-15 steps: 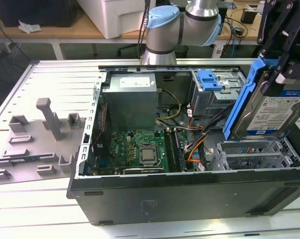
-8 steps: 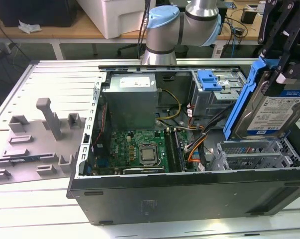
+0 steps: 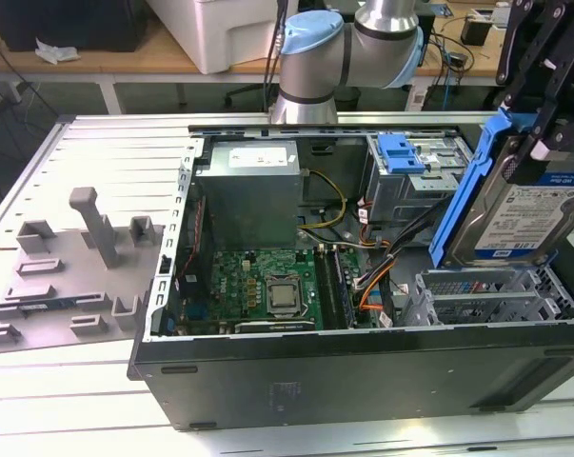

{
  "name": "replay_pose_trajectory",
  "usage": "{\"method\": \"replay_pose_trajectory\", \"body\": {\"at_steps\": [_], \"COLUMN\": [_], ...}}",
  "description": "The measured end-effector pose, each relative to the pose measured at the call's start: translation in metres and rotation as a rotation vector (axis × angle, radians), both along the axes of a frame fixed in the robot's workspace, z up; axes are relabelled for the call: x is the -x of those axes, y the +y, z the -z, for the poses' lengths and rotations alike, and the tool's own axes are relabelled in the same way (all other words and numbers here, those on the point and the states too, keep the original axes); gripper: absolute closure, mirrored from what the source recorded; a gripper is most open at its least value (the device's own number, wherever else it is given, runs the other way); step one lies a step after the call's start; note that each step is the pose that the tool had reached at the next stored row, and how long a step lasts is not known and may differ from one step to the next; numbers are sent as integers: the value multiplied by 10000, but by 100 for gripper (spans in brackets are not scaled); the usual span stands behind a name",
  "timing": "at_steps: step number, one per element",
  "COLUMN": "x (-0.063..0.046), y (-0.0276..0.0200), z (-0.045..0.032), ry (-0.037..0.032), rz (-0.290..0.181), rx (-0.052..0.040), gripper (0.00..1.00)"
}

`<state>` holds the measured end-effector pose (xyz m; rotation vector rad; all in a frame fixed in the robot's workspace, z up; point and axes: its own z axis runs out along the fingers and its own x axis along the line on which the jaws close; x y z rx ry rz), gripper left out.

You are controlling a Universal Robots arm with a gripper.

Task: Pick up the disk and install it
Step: 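Pick up the disk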

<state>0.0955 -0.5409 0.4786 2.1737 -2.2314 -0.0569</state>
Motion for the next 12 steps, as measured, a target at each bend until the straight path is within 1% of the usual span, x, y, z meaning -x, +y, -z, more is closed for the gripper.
{"method": "replay_pose_trajectory", "body": {"at_steps": [7,12], "x": [-9,-11], "y": [3,29], "z": [3,8], "ry": [0,0], "rz": [22,21], "rx": [-1,0], "gripper": [63,63]}}
